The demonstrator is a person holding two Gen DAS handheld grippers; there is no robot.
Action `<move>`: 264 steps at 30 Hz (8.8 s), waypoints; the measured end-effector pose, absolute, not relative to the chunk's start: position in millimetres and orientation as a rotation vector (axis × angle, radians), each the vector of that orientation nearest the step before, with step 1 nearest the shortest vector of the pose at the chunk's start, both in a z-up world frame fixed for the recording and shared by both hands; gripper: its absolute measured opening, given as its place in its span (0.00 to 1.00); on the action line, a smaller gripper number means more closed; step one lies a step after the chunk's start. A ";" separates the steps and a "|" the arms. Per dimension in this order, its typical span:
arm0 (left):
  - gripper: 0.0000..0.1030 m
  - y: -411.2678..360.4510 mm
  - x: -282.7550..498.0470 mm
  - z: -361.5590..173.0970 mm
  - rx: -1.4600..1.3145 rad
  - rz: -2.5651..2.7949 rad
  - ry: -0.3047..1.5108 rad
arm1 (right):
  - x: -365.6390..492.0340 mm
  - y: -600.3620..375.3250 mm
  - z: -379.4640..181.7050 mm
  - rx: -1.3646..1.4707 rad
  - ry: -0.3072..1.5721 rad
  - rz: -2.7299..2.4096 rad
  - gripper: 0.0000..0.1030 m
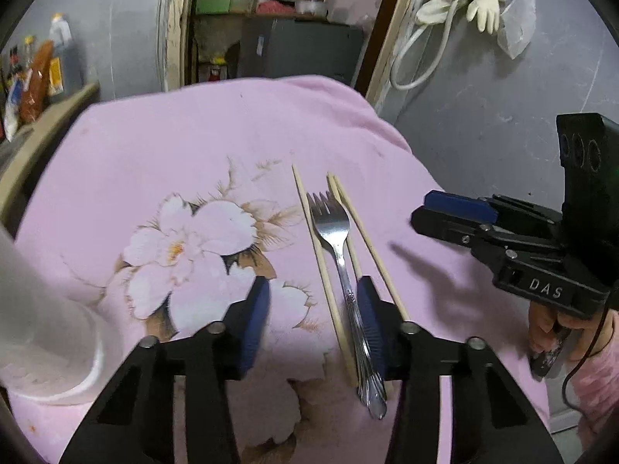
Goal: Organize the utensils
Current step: 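Withdraw both tools from the caddy back over the remaining utensils, then grasp a wooden chopstick with the left tool while the right tool grasps another chopstick, then lift the chopstick upright with the left tool while the right tool lifts its chopstick, then lower both chopsticks into the white caddy and open both tools, then withdraw both tools from the caddy toward the fork and chopstick on the cloth, then grasp the metal fork with the left tool while the right tool grasps the chopstick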
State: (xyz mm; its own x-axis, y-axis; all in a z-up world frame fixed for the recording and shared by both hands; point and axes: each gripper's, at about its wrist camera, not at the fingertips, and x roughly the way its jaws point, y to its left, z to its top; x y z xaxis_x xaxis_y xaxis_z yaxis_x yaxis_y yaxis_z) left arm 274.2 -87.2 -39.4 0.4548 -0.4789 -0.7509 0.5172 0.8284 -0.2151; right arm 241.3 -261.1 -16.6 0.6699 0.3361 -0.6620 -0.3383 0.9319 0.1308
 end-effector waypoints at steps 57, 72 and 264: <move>0.02 -58.9 257.2 -32.2 -0.074 -0.576 1.039 | 286.0 -245.6 -32.3 0.255 1.071 0.242 0.03; 0.02 -38.1 185.8 26.1 -0.104 -0.542 0.455 | 144.7 -225.1 16.5 0.129 0.324 0.174 0.03; 0.04 -98.0 308.6 -47.4 -0.062 -0.612 1.026 | 298.3 -273.5 -32.8 0.129 0.909 0.392 0.32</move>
